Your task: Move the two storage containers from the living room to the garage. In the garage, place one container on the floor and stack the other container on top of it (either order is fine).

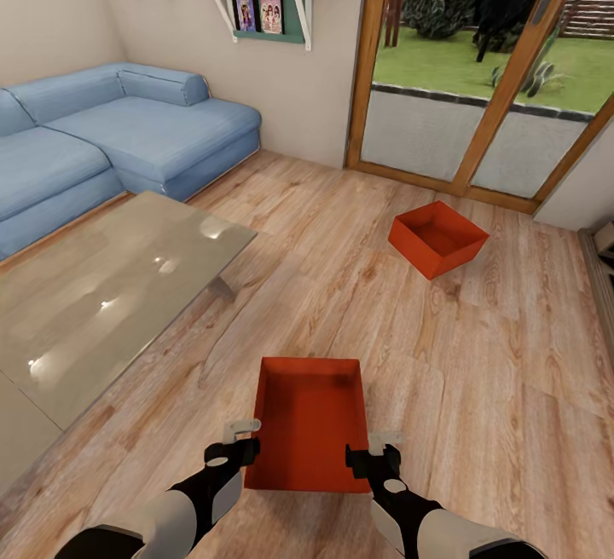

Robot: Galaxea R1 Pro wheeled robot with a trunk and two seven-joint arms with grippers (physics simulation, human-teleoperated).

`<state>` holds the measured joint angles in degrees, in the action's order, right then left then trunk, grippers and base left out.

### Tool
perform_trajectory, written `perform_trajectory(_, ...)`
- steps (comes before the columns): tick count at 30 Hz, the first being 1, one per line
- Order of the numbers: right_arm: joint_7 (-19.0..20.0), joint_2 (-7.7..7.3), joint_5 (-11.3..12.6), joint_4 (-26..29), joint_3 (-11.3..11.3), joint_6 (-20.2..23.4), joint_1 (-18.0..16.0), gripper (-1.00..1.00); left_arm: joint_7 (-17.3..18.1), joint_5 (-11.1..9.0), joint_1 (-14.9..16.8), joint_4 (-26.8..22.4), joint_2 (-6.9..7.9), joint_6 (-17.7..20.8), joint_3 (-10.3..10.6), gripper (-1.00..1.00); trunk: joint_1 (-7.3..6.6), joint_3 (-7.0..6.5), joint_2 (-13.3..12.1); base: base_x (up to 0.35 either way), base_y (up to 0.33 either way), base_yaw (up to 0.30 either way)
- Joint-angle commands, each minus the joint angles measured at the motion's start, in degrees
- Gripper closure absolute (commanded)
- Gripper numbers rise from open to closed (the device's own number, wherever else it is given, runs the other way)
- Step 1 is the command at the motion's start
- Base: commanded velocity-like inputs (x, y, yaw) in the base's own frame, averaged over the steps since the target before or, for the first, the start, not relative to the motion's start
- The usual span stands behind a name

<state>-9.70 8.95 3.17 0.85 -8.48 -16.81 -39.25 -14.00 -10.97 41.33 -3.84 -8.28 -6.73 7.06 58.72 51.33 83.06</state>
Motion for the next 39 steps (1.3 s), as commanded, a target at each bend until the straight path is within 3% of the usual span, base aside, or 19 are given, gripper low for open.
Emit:
perform_trajectory(1, -0.23, 0.02, 0.33, -0.06, -0.48, -0.15, -0.04, -1.0, -0.19, -0.51, 0.04, 0.15, -0.02, -0.21, 0.5, -1.0, 0.01, 0.03, 0.02, 0.156, -0.055, 0.0)
perform_trajectory(24, -0.31, 0.0, 0.51, -0.25, -0.25, -2.04, -0.04, -1.0, -0.11, 0.2, 0.04, 0.68, 0.08, -0.31, 0.7, -1.0, 0.01, 0.03, 0.02, 0.034, -0.011, 0.0)
perform_trajectory(31, -0.3, -0.21, 3.86, -0.32, 1.11, -2.08, -0.04, -1.0, -0.1, 0.34, 0.06, 0.68, 0.11, -0.2, 0.85, -1.0, 0.01, 0.03, 0.02, 0.0, 0.0, 0.0)
perform_trajectory(39, -0.24, -0.49, 4.25, -0.33, 1.17, -2.03, -0.04, -1.0, -0.14, 0.29, 0.07, 0.68, 0.11, -0.13, 0.85, -1.0, 0.01, 0.03, 0.02, 0.0, 0.0, 0.0)
